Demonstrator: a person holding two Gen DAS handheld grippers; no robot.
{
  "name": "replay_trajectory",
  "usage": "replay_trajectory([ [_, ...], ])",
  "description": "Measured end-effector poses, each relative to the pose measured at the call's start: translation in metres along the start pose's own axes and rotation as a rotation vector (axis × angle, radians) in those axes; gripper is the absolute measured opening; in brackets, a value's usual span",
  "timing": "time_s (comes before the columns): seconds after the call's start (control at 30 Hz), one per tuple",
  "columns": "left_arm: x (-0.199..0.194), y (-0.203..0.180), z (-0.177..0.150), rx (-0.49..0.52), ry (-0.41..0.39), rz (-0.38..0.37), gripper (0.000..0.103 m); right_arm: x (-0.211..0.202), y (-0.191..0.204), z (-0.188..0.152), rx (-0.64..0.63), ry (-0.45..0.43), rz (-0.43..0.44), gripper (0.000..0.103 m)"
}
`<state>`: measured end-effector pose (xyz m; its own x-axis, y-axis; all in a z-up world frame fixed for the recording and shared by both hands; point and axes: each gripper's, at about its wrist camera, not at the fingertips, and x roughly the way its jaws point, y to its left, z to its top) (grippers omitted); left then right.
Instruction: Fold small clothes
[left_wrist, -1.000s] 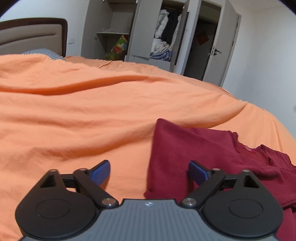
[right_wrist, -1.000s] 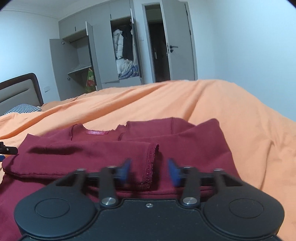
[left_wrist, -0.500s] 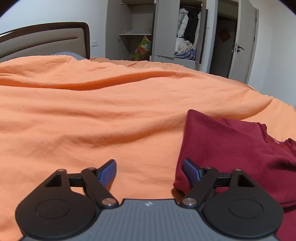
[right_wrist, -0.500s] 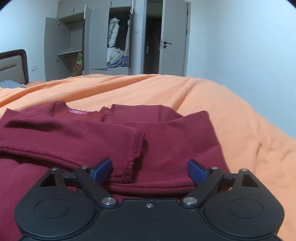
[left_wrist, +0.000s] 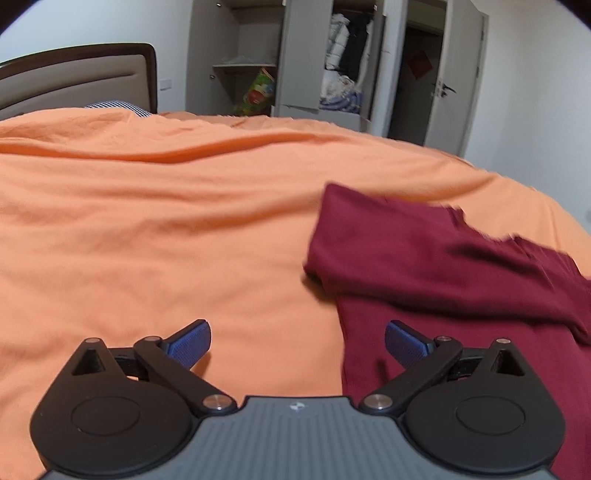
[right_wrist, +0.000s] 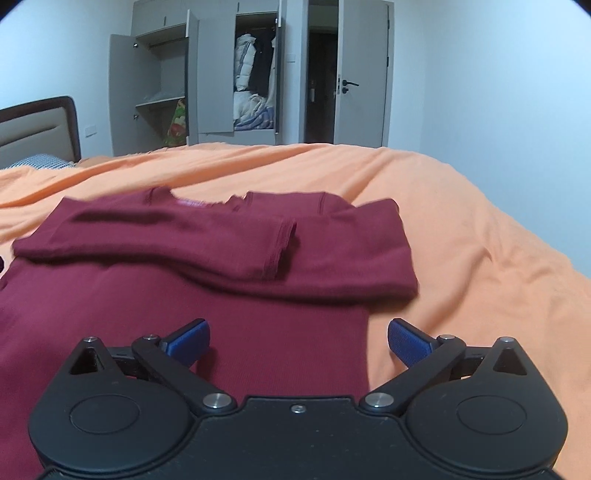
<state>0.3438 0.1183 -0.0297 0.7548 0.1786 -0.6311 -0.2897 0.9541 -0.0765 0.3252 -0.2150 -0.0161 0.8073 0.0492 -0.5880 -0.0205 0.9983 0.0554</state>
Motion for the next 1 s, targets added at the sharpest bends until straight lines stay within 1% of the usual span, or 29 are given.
replay_trajectory([
  [0.13, -0.020, 0.001, -0.027, 0.034, 0.026, 0.011, 0.103, -0.030, -0.004, -0.020, -0.026, 0.020, -0.013, 0.102],
  [0.27, -0.044, 0.001, -0.053, 0.092, 0.009, 0.024, 0.102, -0.056, -0.012, -0.047, -0.048, 0.055, -0.018, 0.102],
  [0.33, -0.056, 0.002, -0.062, 0.118, 0.006, 0.027, 0.103, -0.067, -0.018, -0.060, -0.044, 0.058, -0.013, 0.102],
  [0.47, -0.074, 0.005, -0.076, 0.169, -0.003, 0.028, 0.102, -0.092, -0.027, -0.081, -0.034, 0.032, 0.005, 0.102],
  [0.63, -0.100, 0.010, -0.086, 0.160, -0.004, 0.019, 0.103, -0.119, -0.033, -0.095, -0.031, 0.000, 0.006, 0.102],
  [0.67, -0.106, 0.010, -0.087, 0.156, -0.007, 0.009, 0.103, -0.128, -0.034, -0.096, -0.024, -0.035, 0.022, 0.102],
  [0.73, -0.122, 0.007, -0.090, 0.161, -0.026, -0.040, 0.103, -0.150, -0.036, -0.100, -0.026, -0.130, 0.110, 0.102],
  [0.77, -0.129, 0.005, -0.092, 0.170, -0.038, -0.068, 0.103, -0.158, -0.035, -0.100, -0.047, -0.161, 0.150, 0.102],
  [0.83, -0.143, -0.003, -0.097, 0.201, -0.057, -0.117, 0.103, -0.174, -0.026, -0.102, -0.136, -0.212, 0.201, 0.102],
  [0.87, -0.148, -0.009, -0.099, 0.222, -0.063, -0.136, 0.103, -0.180, -0.020, -0.104, -0.191, -0.223, 0.229, 0.102],
  [1.0, -0.160, -0.033, -0.111, 0.296, -0.056, -0.191, 0.103, -0.190, 0.005, -0.113, -0.359, -0.195, 0.361, 0.102],
])
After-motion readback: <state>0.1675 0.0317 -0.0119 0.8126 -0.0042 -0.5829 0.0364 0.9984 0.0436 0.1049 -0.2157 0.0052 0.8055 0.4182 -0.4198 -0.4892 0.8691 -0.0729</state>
